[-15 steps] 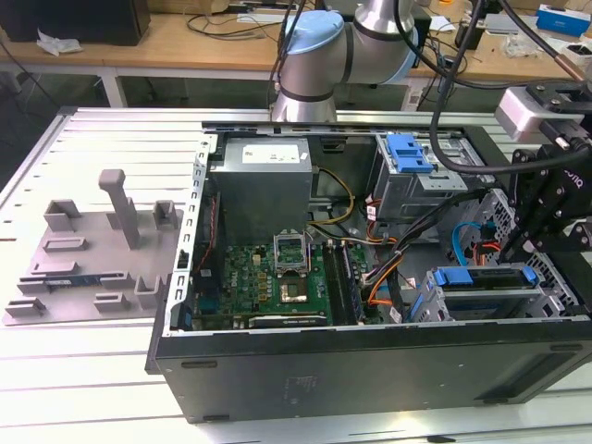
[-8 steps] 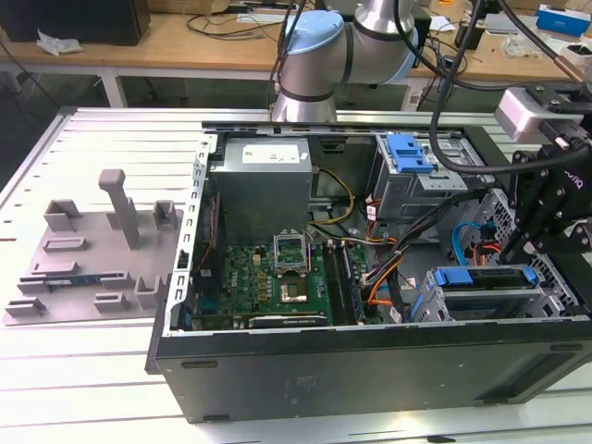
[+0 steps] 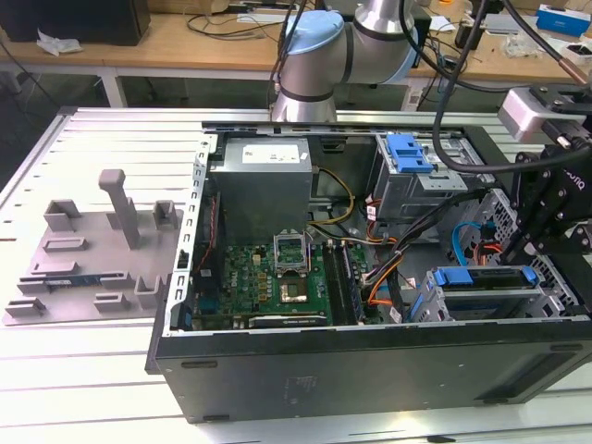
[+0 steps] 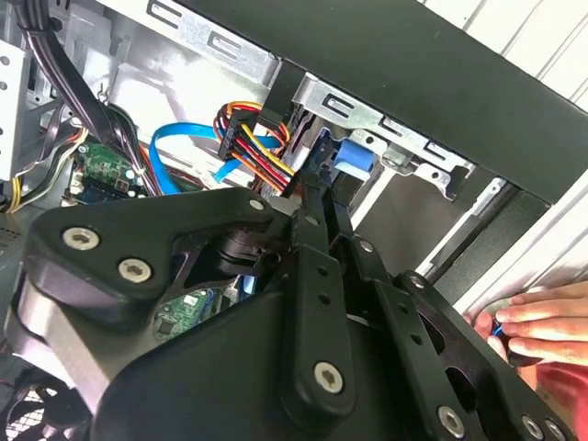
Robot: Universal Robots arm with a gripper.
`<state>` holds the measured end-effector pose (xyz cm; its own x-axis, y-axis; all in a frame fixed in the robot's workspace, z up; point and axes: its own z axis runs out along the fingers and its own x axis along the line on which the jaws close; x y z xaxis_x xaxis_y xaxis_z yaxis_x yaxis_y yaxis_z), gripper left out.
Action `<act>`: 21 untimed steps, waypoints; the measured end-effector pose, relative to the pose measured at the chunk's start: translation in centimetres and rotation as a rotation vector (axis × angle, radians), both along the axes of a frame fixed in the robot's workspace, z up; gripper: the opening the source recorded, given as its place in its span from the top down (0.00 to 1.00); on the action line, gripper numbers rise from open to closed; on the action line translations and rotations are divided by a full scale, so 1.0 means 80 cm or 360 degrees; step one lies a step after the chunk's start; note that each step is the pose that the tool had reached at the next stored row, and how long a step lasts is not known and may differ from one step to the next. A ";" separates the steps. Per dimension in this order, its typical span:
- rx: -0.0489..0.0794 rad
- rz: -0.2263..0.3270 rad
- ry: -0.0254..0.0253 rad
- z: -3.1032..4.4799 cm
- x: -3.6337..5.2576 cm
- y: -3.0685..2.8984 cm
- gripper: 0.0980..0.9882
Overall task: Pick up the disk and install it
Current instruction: 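Insert the first disk wire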
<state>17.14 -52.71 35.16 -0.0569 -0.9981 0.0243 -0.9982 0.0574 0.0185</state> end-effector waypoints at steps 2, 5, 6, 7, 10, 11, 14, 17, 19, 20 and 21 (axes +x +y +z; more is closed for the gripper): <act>-0.0001 -0.0011 0.00000 0.0000 0.000 0.0002 0.92; -0.0004 -0.0018 0.00000 0.0000 -0.001 0.0007 0.92; -0.0005 -0.0018 0.00000 0.0000 -0.002 0.0009 0.92; -0.0006 -0.0018 0.00000 0.0001 -0.003 0.0013 0.92; -0.0007 -0.0017 0.00000 0.0000 -0.003 0.0020 0.92; -0.0007 -0.0017 0.00000 0.0000 -0.003 0.0020 0.92; -0.0007 -0.0016 -0.00001 0.0000 -0.003 0.0021 0.92; -0.0007 -0.0016 -0.00001 0.0000 -0.003 0.0022 0.92; -0.0008 -0.0013 -0.00001 0.0001 -0.003 0.0022 0.92; -0.0007 -0.0012 -0.00001 0.0000 -0.003 0.0022 0.92; -0.0008 -0.0010 -0.00001 0.0000 -0.003 0.0022 0.92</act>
<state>16.86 -52.53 35.16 -0.0630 -0.9976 0.0290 -0.9978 0.0635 0.0182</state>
